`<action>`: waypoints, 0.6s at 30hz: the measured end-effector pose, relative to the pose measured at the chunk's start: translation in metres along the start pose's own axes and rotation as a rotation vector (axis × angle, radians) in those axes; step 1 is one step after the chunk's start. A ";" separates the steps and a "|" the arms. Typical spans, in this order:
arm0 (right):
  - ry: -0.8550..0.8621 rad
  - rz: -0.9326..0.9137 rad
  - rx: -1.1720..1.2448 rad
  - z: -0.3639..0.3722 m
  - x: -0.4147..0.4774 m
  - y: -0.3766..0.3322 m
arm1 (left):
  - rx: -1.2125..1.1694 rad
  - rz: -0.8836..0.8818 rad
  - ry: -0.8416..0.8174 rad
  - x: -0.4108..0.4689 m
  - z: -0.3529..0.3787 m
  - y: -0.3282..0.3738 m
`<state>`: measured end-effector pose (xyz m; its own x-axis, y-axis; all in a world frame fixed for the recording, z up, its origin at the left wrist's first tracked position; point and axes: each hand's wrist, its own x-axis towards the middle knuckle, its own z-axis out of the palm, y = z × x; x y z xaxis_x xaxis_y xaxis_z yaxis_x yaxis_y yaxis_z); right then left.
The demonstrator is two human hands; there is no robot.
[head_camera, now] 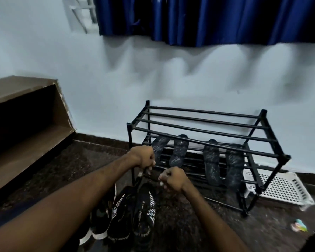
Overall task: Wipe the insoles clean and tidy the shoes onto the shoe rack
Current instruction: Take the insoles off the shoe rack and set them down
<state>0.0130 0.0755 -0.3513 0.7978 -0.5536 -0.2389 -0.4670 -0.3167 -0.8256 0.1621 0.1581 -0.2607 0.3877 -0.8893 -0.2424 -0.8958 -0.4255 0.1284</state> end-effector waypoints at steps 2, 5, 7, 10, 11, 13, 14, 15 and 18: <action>0.044 0.005 0.054 -0.006 -0.008 -0.003 | -0.021 0.001 0.036 0.001 -0.015 0.011; 0.086 0.013 0.118 -0.010 -0.022 -0.005 | -0.080 0.026 0.096 -0.003 -0.028 0.028; 0.090 0.015 0.129 -0.010 -0.028 -0.004 | -0.086 0.035 0.085 -0.008 -0.028 0.035; 0.087 -0.009 0.122 -0.013 -0.036 -0.005 | -0.013 0.031 0.053 -0.012 -0.027 0.040; 0.087 -0.018 0.131 -0.015 -0.038 -0.006 | -0.004 0.026 0.049 -0.014 -0.030 0.042; 0.090 -0.019 0.153 -0.019 -0.040 -0.007 | 0.034 0.015 0.065 -0.015 -0.039 0.048; 0.095 -0.010 0.170 -0.022 -0.041 -0.006 | 0.047 0.008 0.081 -0.016 -0.044 0.053; 0.101 0.000 0.195 -0.023 -0.040 -0.004 | 0.018 -0.003 0.099 -0.016 -0.048 0.056; 0.120 0.038 0.277 -0.023 -0.026 -0.003 | -0.086 -0.034 0.102 -0.017 -0.044 0.050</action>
<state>-0.0156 0.0732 -0.3310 0.7235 -0.6531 -0.2238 -0.3607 -0.0812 -0.9292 0.1206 0.1446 -0.2074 0.4412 -0.8848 -0.1499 -0.8616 -0.4644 0.2050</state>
